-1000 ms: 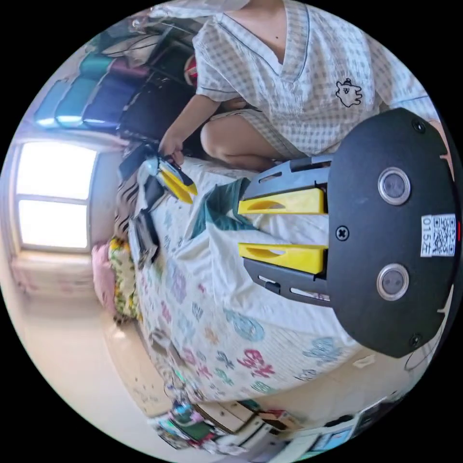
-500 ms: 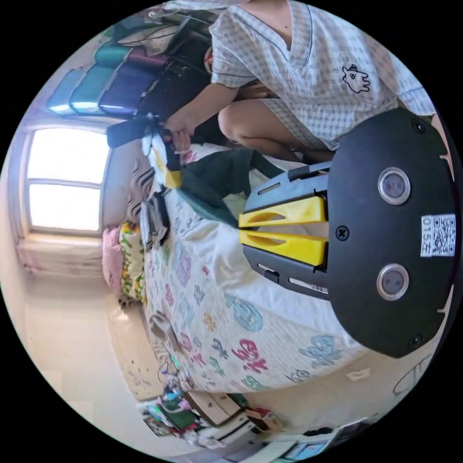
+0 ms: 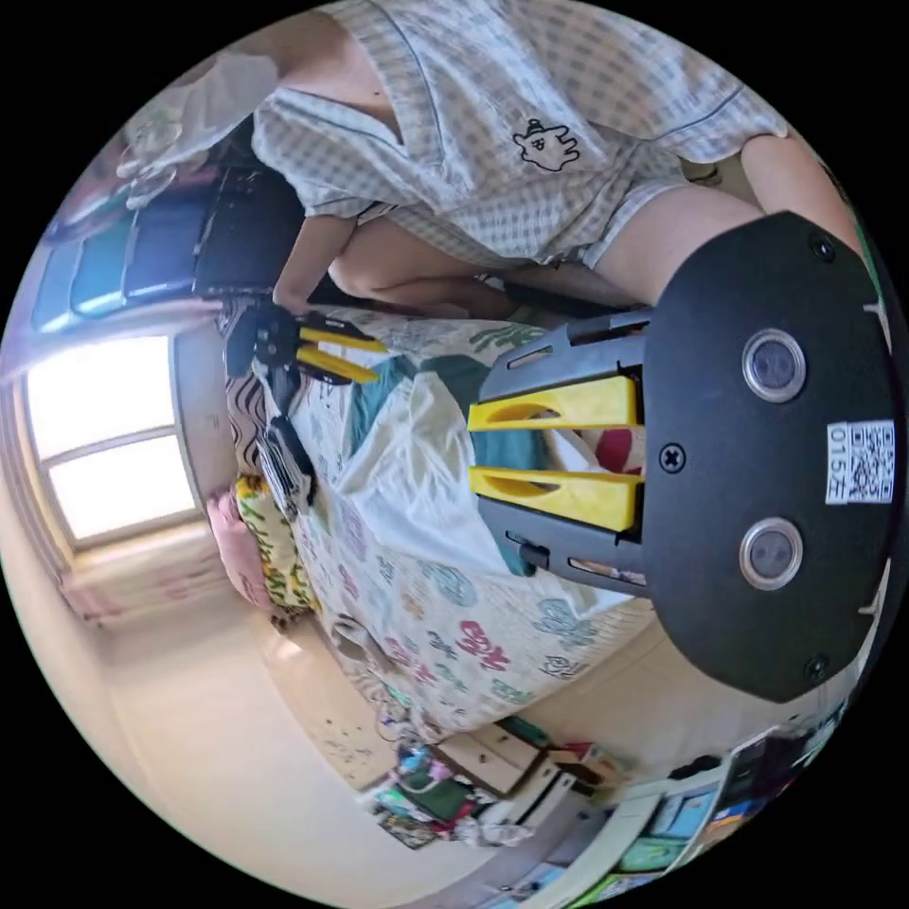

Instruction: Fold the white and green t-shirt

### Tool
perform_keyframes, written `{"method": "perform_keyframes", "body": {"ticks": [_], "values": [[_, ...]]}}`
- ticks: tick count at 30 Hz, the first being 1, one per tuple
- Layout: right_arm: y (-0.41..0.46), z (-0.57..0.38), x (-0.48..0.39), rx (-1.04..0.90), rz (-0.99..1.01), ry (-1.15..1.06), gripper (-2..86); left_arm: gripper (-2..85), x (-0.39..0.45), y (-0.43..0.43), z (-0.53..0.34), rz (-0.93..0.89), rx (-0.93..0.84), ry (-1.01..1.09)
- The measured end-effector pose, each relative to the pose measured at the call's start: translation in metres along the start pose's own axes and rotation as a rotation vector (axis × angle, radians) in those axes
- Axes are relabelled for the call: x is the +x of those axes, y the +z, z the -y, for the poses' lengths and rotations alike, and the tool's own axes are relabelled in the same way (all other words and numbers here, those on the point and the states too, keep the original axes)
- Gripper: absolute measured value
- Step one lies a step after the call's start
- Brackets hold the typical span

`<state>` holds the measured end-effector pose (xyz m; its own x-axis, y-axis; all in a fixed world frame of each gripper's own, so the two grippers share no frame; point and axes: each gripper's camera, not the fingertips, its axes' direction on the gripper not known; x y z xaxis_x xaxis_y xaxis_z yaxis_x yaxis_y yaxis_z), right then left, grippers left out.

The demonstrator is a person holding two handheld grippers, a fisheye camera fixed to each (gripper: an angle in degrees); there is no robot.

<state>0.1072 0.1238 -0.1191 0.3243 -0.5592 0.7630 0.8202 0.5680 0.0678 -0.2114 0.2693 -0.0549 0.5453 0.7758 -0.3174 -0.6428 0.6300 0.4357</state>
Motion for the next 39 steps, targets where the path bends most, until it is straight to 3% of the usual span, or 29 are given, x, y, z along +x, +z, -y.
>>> {"method": "perform_keyframes", "body": {"ticks": [3,7,11,18,22,29,31,33,35,37,39], "values": [[0.002,0.004,0.004,0.004,0.014,0.028,8.5,7.3,0.012,0.044,0.018,-0.243,-0.127,0.075],[0.0,0.0,0.019,0.064,0.105,0.102,4.9,4.1,0.014,0.081,0.023,-0.205,-0.249,0.071],[-0.015,-0.016,0.031,0.197,0.166,0.19,0.8,0.0,0.003,0.063,0.024,-0.245,-0.16,0.008],[-0.077,-0.036,0.05,0.428,0.025,0.361,-0.5,-0.7,-0.031,-0.001,0.025,-0.062,0.093,-0.233],[-0.114,-0.019,0.073,0.431,-0.093,0.382,-0.7,-0.6,-0.066,-0.025,0.049,0.04,0.188,-0.289],[-0.174,0.069,0.204,0.534,-0.4,0.58,-0.3,-0.4,-0.224,0.007,0.136,0.266,0.237,-0.424],[-0.169,0.088,0.251,0.558,-0.393,0.673,0.2,-0.1,-0.277,0.029,0.151,0.327,0.248,-0.515],[-0.147,0.098,0.298,0.45,-0.363,0.825,2.4,0.6,-0.332,0.061,0.151,0.379,0.195,-0.709],[-0.139,0.093,0.298,0.394,-0.365,0.789,4.5,1.3,-0.346,0.066,0.14,0.401,0.18,-0.776],[-0.133,0.074,0.274,0.37,-0.312,0.644,5.7,2.2,-0.341,0.054,0.122,0.299,0.227,-0.748],[-0.12,0.028,0.228,0.316,-0.198,0.522,8.0,4.1,-0.314,0.031,0.092,0.152,0.163,-0.676]]}}
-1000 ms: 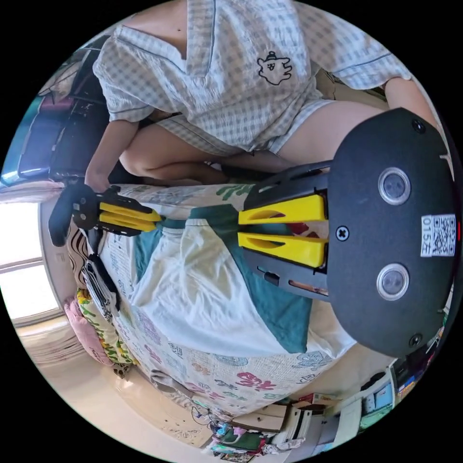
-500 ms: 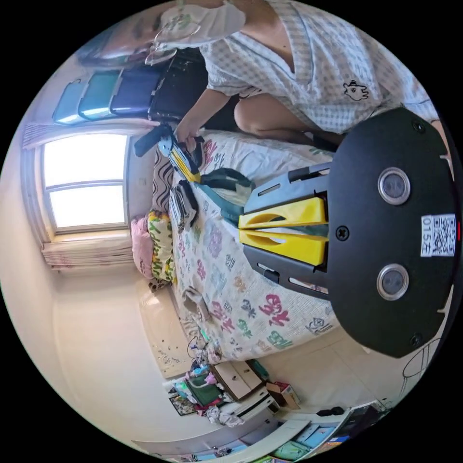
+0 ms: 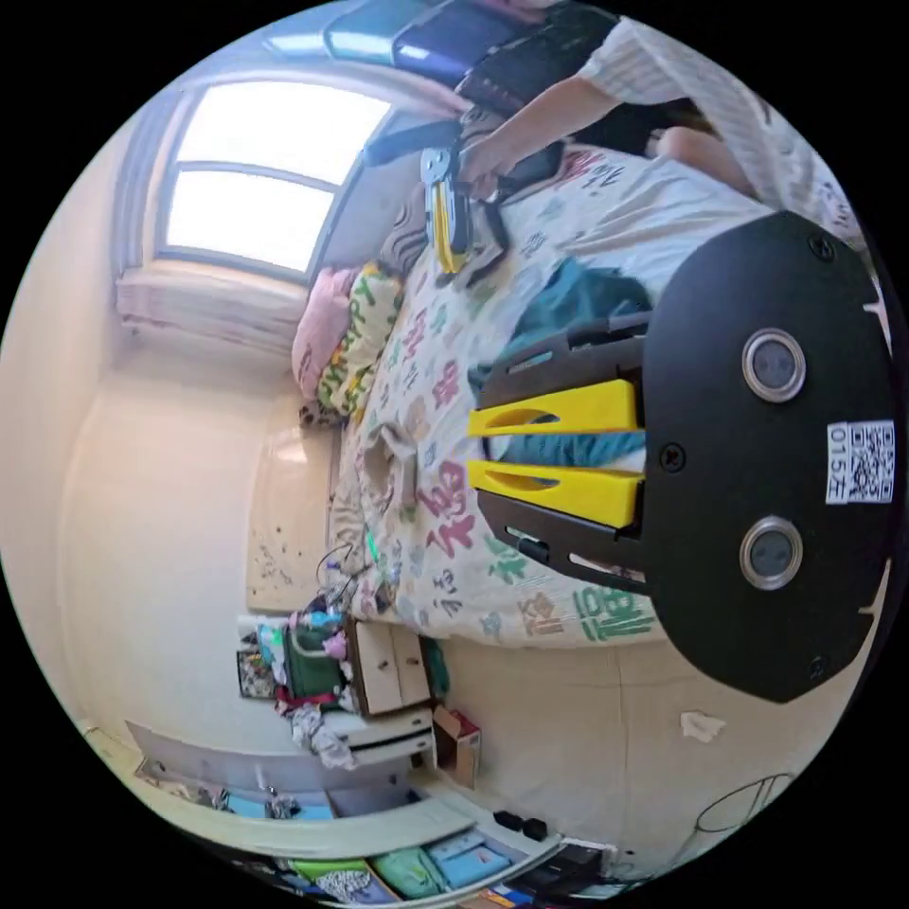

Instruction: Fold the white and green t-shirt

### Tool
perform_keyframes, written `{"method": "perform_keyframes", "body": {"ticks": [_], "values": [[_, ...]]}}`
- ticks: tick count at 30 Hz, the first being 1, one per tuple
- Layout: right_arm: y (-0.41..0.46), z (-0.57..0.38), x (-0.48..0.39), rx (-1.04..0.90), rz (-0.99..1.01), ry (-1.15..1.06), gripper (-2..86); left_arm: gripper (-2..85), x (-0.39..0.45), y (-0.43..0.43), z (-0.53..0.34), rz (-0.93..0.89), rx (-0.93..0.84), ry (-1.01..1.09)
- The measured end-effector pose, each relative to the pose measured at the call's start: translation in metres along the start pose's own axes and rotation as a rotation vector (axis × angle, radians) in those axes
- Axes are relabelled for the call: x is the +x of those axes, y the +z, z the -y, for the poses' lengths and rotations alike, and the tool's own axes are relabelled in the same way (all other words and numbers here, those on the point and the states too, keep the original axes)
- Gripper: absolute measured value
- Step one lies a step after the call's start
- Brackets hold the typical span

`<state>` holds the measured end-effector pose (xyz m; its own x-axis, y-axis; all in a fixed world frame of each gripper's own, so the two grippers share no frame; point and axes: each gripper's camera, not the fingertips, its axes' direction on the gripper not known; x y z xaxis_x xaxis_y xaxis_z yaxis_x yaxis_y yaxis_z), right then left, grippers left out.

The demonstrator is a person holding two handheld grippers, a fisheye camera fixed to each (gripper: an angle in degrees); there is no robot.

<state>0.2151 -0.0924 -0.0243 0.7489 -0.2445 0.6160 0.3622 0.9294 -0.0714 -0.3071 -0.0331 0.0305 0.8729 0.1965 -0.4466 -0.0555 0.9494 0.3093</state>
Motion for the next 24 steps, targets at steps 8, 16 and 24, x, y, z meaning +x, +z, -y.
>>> {"method": "perform_keyframes", "body": {"ticks": [8,16,24], "values": [[-0.032,-0.185,-0.017,-0.17,0.292,0.177,10.6,8.6,0.019,-0.134,-0.196,-0.057,-0.235,-0.144],[-0.022,-0.195,-0.03,-0.282,0.192,0.149,8.2,9.5,0.045,-0.161,-0.243,-0.061,-0.289,-0.207],[-0.076,-0.218,-0.025,-0.204,0.203,0.166,-0.9,0.9,0.069,-0.212,-0.226,-0.075,-0.23,-0.149]]}}
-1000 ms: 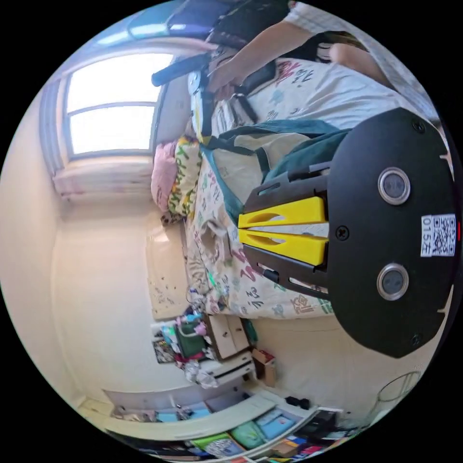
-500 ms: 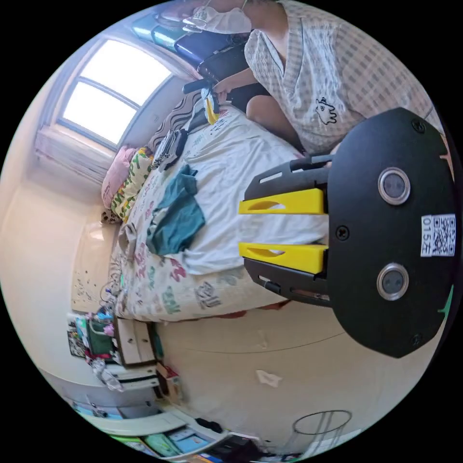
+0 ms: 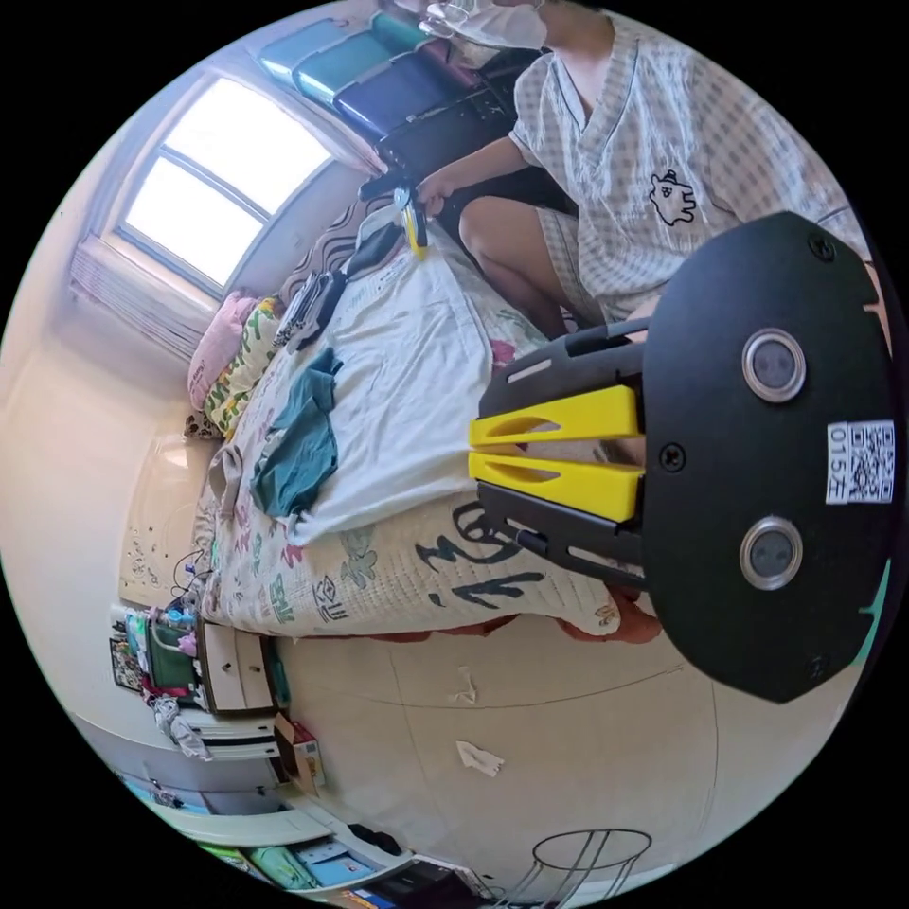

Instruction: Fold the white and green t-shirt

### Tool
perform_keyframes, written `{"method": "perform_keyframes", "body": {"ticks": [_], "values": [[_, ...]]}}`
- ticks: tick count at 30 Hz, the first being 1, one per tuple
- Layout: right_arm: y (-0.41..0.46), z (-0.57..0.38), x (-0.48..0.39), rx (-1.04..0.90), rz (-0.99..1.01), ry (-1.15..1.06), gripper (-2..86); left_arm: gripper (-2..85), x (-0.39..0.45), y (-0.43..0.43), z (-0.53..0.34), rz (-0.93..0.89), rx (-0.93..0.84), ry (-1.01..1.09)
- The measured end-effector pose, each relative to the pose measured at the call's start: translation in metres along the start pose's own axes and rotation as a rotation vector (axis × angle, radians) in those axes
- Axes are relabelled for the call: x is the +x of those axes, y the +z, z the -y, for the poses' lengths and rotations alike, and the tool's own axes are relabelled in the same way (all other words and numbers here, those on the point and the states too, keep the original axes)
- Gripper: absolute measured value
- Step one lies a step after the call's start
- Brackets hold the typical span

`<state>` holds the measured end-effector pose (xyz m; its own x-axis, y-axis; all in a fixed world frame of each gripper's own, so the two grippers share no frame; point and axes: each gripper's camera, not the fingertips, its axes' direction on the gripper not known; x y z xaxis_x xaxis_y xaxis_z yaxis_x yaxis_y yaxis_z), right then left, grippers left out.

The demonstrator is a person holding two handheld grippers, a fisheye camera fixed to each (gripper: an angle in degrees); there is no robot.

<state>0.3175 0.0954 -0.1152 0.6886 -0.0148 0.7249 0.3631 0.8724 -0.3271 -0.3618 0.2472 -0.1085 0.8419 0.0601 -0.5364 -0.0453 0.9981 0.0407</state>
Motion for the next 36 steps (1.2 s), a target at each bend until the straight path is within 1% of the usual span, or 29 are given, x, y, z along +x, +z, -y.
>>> {"method": "perform_keyframes", "body": {"ticks": [4,7,8,10,13,15,16,18,19,21,22,24,26,27,28,29,30,31,33,34,36], "values": [[-0.015,-0.018,-0.005,-0.014,-0.04,-0.009,-0.8,0.6,0.017,-0.022,-0.008,-0.019,-0.002,0.047],[-0.013,-0.019,0.006,-0.043,-0.007,0.013,0.1,1.0,0.022,-0.012,-0.01,0.02,-0.092,0.082],[-0.014,-0.017,0.013,-0.067,-0.034,0.043,1.4,1.3,0.019,-0.006,-0.01,0.042,-0.143,0.071],[-0.028,-0.017,0.02,-0.041,-0.09,0.079,3.5,2.0,0.014,-0.012,-0.011,0.054,-0.164,0.059],[-0.067,-0.003,0.014,0.114,-0.154,0.018,4.4,3.6,0.012,-0.056,0.001,0.145,-0.043,0.041],[-0.082,0.035,-0.003,0.209,-0.196,-0.098,6.1,5.9,0.029,-0.079,0.04,0.184,0.073,0.121],[-0.082,0.048,-0.007,0.218,-0.188,-0.13,6.6,6.3,0.035,-0.079,0.053,0.181,0.092,0.152],[-0.063,0.109,-0.023,0.209,-0.137,-0.241,8.4,8.4,0.06,-0.053,0.113,0.148,0.128,0.256],[-0.055,0.124,-0.026,0.207,-0.132,-0.256,8.8,8.9,0.066,-0.041,0.128,0.14,0.125,0.277],[-0.017,0.183,-0.032,0.138,-0.129,-0.29,10.4,10.1,0.085,0.023,0.189,0.125,0.042,0.345],[-0.007,0.196,-0.032,0.108,-0.127,-0.292,10.8,10.3,0.089,0.04,0.202,0.114,0.016,0.354],[0.034,0.238,-0.029,-0.023,-0.164,-0.296,12.8,10.8,0.098,0.107,0.246,0.077,-0.097,0.377],[0.051,0.258,-0.022,-0.069,-0.204,-0.285,13.2,11.0,0.099,0.148,0.268,0.073,-0.162,0.379],[0.049,0.265,-0.016,-0.067,-0.171,-0.294,13.1,11.0,0.096,0.169,0.279,0.057,-0.204,0.373],[0.045,0.267,-0.012,-0.057,-0.151,-0.287,12.6,10.5,0.094,0.178,0.283,0.052,-0.221,0.369],[0.036,0.271,-0.003,-0.052,-0.096,-0.273,11.6,9.5,0.09,0.189,0.29,0.045,-0.253,0.367],[0.026,0.273,0.009,-0.042,-0.017,-0.256,9.3,7.1,0.085,0.192,0.295,0.034,-0.261,0.362],[0.02,0.273,0.015,-0.028,0.018,-0.247,8.2,6.0,0.082,0.191,0.298,0.018,-0.257,0.358],[-0.013,0.273,0.043,0.068,0.053,-0.197,1.8,1.5,0.063,0.17,0.31,-0.07,-0.203,0.311],[-0.022,0.273,0.051,0.09,0.062,-0.183,1.4,1.1,0.056,0.163,0.314,-0.089,-0.187,0.294],[-0.061,0.271,0.086,0.196,0.061,-0.104,0.3,0.1,0.027,0.129,0.328,-0.139,-0.103,0.234]]}}
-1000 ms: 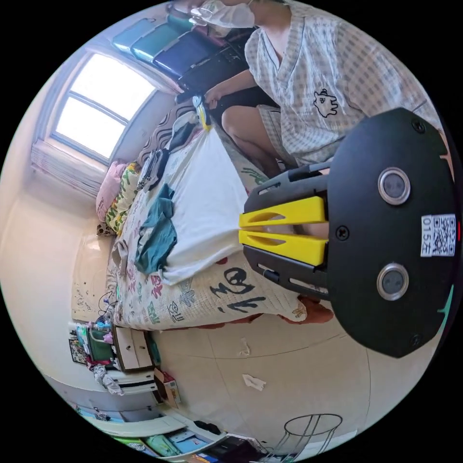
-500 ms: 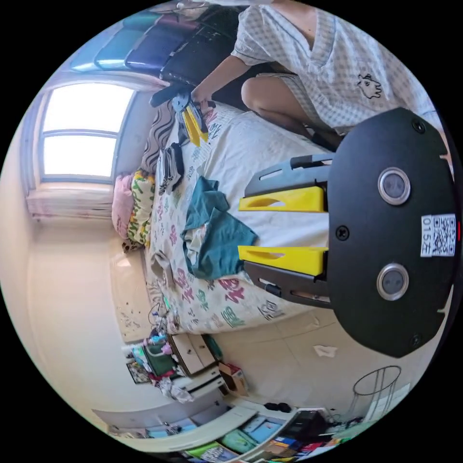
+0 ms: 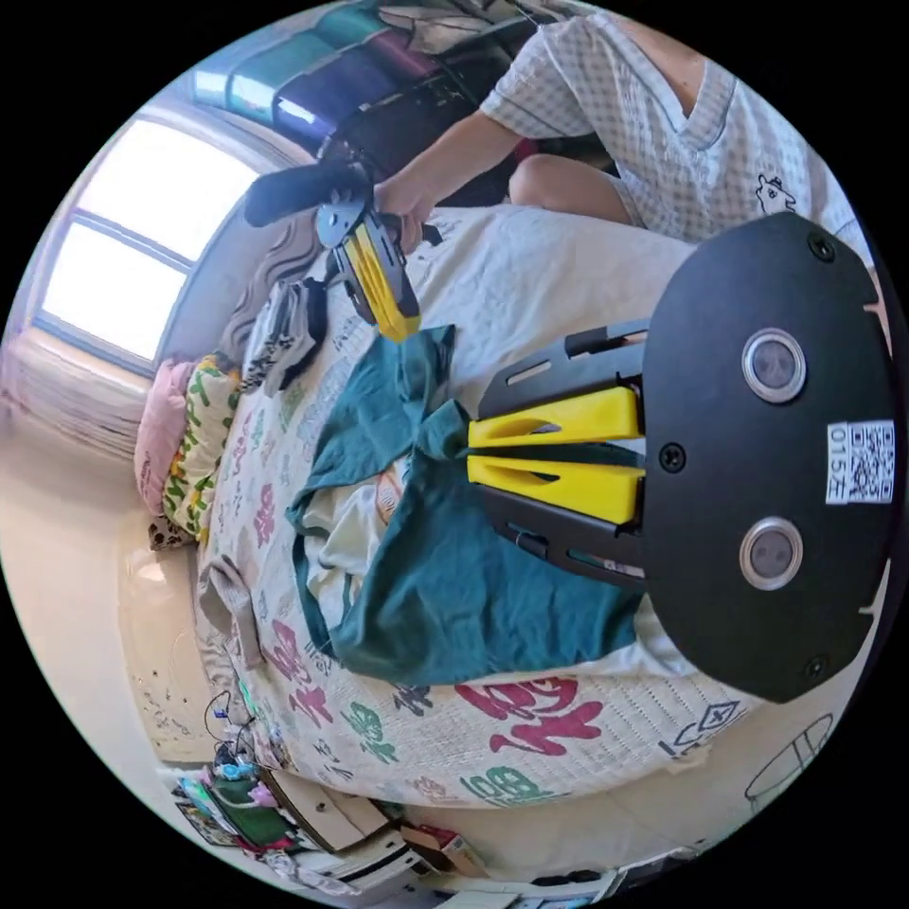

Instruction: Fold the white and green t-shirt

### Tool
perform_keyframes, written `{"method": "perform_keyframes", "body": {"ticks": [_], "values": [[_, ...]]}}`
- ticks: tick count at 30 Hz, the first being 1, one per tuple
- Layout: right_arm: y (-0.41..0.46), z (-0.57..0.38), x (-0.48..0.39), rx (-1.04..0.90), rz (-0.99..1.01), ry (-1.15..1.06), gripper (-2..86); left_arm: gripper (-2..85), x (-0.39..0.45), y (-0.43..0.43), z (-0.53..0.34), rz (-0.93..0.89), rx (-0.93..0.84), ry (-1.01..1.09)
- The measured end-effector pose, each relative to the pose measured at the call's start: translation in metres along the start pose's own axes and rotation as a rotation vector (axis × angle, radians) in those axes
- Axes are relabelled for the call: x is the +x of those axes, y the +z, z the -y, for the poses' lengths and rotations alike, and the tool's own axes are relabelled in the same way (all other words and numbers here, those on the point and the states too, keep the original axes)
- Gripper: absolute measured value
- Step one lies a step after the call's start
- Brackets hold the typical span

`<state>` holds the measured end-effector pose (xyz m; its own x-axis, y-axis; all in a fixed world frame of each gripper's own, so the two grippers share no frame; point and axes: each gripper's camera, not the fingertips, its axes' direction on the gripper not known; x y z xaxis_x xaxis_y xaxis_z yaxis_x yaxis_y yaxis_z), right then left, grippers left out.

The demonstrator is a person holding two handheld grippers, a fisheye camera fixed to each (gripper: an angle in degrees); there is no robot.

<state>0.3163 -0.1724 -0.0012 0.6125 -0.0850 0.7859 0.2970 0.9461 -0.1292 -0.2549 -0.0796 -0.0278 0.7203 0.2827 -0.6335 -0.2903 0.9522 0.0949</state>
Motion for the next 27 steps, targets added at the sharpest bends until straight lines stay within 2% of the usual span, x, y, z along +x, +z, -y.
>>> {"method": "perform_keyframes", "body": {"ticks": [3,8,13,15,19,22,24,27], "values": [[-0.048,-0.003,0.048,0.128,-0.118,0.14,-0.1,-0.3,-0.046,-0.056,-0.001,0.001,0.138,-0.101],[-0.099,-0.022,0.133,0.283,-0.174,0.421,-0.3,-0.5,-0.144,-0.137,-0.027,0.027,0.384,-0.351],[-0.081,-0.021,0.201,0.223,-0.275,0.603,-0.3,-0.5,-0.237,-0.153,-0.063,0.013,0.483,-0.605],[-0.07,-0.018,0.216,0.19,-0.287,0.64,-0.3,-0.4,-0.261,-0.147,-0.079,0.084,0.484,-0.695],[-0.076,-0.017,0.22,0.146,-0.293,0.631,-0.1,0.2,-0.276,-0.132,-0.084,0.161,0.372,-0.727],[-0.097,-0.019,0.209,0.1,-0.438,0.597,0.5,1.9,-0.28,-0.134,-0.08,0.214,0.299,-0.724],[-0.124,-0.013,0.185,0.188,-0.486,0.489,1.7,4.7,-0.274,-0.158,-0.073,0.329,0.326,-0.705],[-0.124,0.026,0.153,0.246,-0.439,0.294,4.7,7.6,-0.25,-0.171,-0.032,0.313,0.371,-0.562]]}}
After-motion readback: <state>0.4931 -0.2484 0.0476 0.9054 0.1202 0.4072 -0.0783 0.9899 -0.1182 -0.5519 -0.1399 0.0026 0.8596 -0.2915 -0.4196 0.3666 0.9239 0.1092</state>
